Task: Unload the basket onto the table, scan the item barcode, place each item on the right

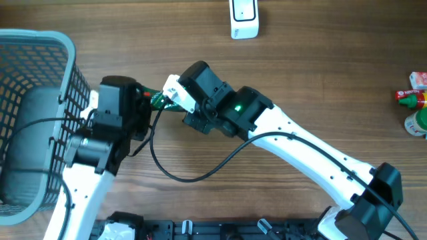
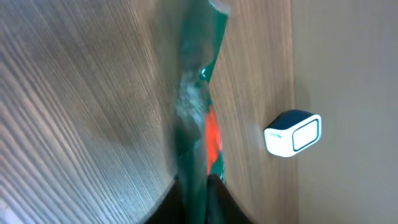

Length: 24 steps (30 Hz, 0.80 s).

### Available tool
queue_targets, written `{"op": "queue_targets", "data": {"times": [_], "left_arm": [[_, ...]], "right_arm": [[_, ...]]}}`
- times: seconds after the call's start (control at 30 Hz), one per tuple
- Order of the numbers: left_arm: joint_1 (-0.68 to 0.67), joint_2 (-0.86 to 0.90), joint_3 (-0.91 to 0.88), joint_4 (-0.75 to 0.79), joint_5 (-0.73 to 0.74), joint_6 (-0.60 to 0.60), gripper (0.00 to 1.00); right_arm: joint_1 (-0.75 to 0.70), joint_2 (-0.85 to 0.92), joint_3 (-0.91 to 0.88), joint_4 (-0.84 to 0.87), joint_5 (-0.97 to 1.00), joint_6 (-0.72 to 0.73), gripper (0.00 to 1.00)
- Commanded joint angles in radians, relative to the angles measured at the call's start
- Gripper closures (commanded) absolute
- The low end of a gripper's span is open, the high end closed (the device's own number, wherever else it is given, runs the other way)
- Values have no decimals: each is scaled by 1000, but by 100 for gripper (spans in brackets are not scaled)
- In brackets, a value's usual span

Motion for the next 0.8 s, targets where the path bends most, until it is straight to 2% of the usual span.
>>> {"op": "queue_targets", "data": {"times": [0.0,0.07,0.1,0.13,0.17,0.23,0.3,0.4,0.43,0.5,0.63,0.77], "left_arm": [[7,-72,1,-42,-16,0,64],[7,-92,1,-71,-17,6,48],[7,-106,1,-75,-20,37,21],[7,-126,1,-75,-21,71,4],[7,-147,1,-75,-22,92,0],[7,-183,1,-79,-36,119,0],[6,-220,1,-86,-52,153,0],[6,-279,1,-127,-69,196,0],[5,-295,1,-135,-69,224,0],[-3,-328,1,-146,-48,291,0],[-82,-418,1,-169,-47,467,0],[-182,-478,1,-294,-82,505,1]], "right_arm": [[-24,-3,-2,14,-32,80,96],[-37,-24,0,14,-35,129,96],[-56,-42,0,9,-37,185,96],[-79,-57,0,0,-46,238,96],[-121,-74,0,-18,-98,305,96],[-195,-89,0,-53,-232,382,96],[-299,-92,0,-100,-473,439,96],[-460,-88,-2,-175,-837,434,96],[-499,-88,-2,-200,-900,434,96],[-562,-88,-2,-254,-1012,384,96],[-640,-88,-2,-466,-1259,188,96],[-645,-88,-2,-619,-1284,62,96]]}}
